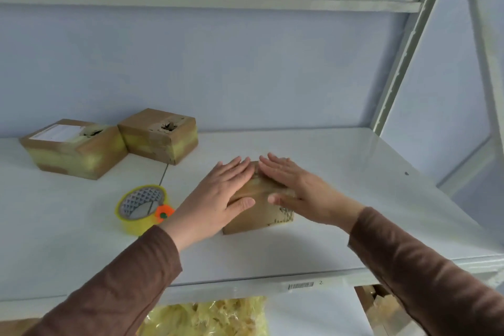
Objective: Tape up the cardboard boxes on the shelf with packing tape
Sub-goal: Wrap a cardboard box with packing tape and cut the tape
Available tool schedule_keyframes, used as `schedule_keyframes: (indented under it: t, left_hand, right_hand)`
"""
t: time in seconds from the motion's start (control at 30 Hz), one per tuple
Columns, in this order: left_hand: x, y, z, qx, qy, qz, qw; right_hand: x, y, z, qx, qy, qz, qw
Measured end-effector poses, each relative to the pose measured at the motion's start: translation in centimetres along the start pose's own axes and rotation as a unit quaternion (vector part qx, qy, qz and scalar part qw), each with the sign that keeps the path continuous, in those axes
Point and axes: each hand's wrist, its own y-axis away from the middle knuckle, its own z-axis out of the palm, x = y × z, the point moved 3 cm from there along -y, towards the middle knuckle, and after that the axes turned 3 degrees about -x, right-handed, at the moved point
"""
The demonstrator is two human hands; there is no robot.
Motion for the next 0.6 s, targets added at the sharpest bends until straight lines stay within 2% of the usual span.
schedule_keyframes:
  t: [0.1,0.23,0.3,0.37,0.4,0.43,0.5,0.53,0.6]
  left_hand:
    - [0.2,-0.1,0.6,0.039,0.014,0.000,0.999]
    - [0.3,-0.4,0.5,0.059,0.026,-0.007,0.998]
    - [0.6,-0.2,0.5,0.068,0.059,-0.015,0.996]
    - [0.9,0.4,0.8,0.086,0.155,-0.039,0.983]
    - [1.0,0.8,0.9,0.096,0.238,-0.068,0.964]
    - [1.1,1.2,0.9,0.108,0.333,-0.112,0.930]
    - [1.1,1.9,1.3,0.125,0.492,-0.219,0.833]
    - [1.2,2.0,1.6,0.123,0.540,-0.252,0.794]
    - [1.5,1.9,2.1,0.127,0.588,-0.251,0.758]
  right_hand:
    - [0.0,-0.2,1.2,0.049,0.040,-0.023,0.998]
    - [0.0,-0.4,1.6,0.095,0.040,-0.020,0.994]
    - [0.0,-0.4,1.7,0.094,0.012,-0.026,0.995]
    - [0.2,0.1,1.6,0.084,-0.090,-0.021,0.992]
    - [0.4,0.4,1.5,0.086,-0.172,0.002,0.981]
    - [0.6,0.7,1.2,0.101,-0.261,0.047,0.959]
    - [1.0,1.1,1.1,0.127,-0.403,0.158,0.892]
    - [1.1,1.2,1.3,0.113,-0.443,0.188,0.869]
    - [0.8,1.1,1.7,0.084,-0.477,0.177,0.857]
